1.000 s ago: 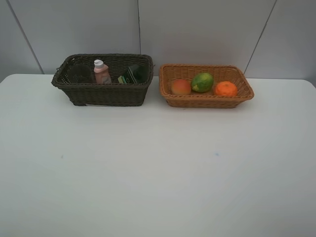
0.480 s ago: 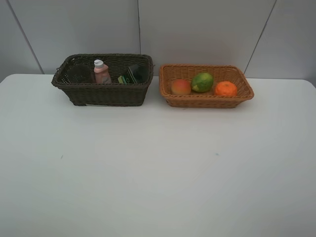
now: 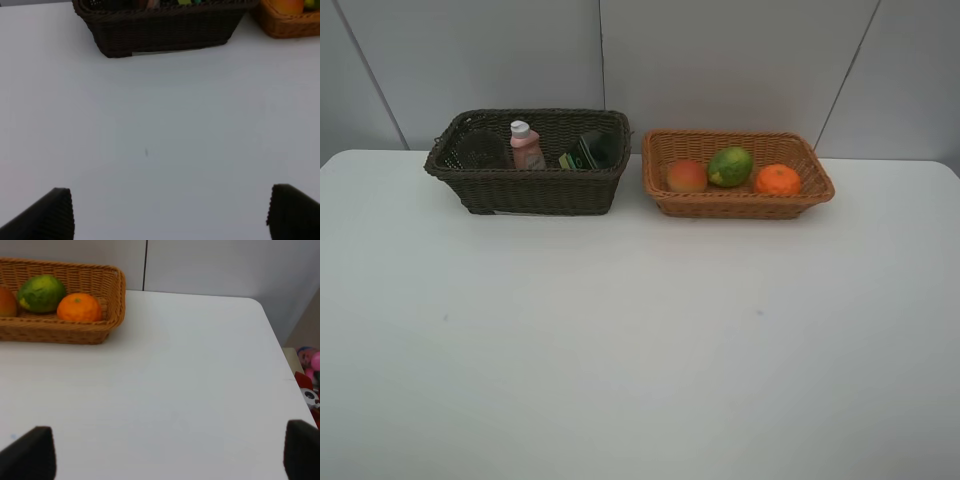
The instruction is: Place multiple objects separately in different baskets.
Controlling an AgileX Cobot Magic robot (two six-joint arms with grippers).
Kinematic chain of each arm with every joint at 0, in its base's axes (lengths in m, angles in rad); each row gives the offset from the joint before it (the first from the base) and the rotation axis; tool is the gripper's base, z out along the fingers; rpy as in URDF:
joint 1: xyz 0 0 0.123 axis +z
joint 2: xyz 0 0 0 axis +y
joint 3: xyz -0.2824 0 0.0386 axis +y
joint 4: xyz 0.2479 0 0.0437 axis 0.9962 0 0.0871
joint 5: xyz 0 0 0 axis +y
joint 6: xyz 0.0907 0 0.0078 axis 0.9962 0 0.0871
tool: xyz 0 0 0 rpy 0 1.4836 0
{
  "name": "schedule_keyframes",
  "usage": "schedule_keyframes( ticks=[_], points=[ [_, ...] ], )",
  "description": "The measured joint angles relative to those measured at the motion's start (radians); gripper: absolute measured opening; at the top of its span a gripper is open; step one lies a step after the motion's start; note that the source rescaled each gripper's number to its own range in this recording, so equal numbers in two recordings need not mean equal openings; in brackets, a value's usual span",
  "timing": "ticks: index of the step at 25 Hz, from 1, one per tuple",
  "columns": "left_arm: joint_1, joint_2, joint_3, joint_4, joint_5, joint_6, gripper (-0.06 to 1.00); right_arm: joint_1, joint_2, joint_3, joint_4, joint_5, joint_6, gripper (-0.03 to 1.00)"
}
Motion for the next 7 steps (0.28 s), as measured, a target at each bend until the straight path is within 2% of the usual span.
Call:
schedule_keyframes(
  ticks=[7],
  points=[
    [0.136, 0.000, 0.000, 0.000, 0.000, 0.000, 1.00, 0.000, 0.000, 0.000, 0.000, 0.000, 0.000, 0.98]
  ],
)
